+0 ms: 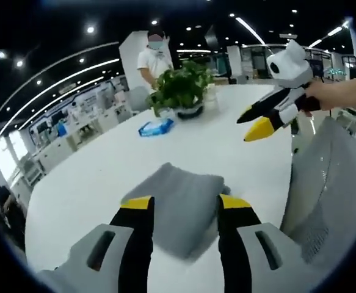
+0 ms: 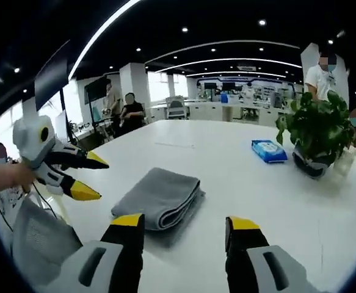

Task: Open the folded towel by lifting each exposed corner and separating the folded layers until the towel lies flat within the target outline without major curled edges

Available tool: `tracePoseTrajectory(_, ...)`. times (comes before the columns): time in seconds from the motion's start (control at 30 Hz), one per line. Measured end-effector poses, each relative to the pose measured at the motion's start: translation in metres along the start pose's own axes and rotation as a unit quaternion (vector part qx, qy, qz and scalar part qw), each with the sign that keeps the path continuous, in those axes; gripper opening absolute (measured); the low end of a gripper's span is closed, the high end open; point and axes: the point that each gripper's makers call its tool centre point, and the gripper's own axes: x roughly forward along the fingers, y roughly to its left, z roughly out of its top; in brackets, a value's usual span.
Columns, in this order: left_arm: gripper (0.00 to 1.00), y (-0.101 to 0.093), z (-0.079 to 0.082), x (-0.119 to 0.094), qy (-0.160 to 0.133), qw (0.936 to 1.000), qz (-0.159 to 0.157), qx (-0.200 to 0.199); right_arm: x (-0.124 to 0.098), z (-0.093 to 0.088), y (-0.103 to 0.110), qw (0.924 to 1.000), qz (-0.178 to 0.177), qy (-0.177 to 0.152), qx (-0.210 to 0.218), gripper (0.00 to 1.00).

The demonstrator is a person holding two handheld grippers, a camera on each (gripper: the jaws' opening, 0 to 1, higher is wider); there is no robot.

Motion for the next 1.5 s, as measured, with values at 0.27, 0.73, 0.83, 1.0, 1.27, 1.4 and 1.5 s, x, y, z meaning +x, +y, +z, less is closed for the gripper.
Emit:
tracePoseTrajectory(0.27,0.37,-0.025,-0.009,0.05,0.024,0.9983,-0.02,0.049,0.023,-0.005,0.004,0.999,0.005,0.003,0.044,0.42)
tracePoseTrajectory(0.73,0.1,-0.035,-0.051,0.092,0.094,0.9946,-0.017,0.04,0.056,-0.044,-0.004,0.9902,0.0,0.034,0.135,0.29)
tracePoseTrajectory(0.83,0.07,-0.036,-0.05,0.091,0.094,0.995,-0.017,0.029,0.059,-0.051,-0.008,0.9891,-0.003,0.042,0.141,0.28)
tracePoseTrajectory(1.0,0.05,-0.024,-0.024,0.079,0.051,0.9982,-0.001,-0.031,0.061,-0.059,-0.009,0.9879,-0.006,0.052,0.146,0.26)
tracePoseTrajectory(1.27,0.05,-0.016,-0.004,0.057,0.028,0.999,0.004,-0.035,0.076,-0.057,0.017,0.9966,0.024,0.051,0.059,0.22)
tracePoseTrajectory(1.4,0.05,-0.023,-0.003,0.053,0.029,0.9993,-0.001,-0.025,0.091,-0.062,0.027,0.9978,0.033,0.056,0.011,0.15)
tracePoseTrajectory(1.5,0.05,-0.026,-0.002,0.052,0.028,0.9992,-0.001,-0.028,0.102,-0.077,0.029,0.9954,0.038,0.084,-0.024,0.14)
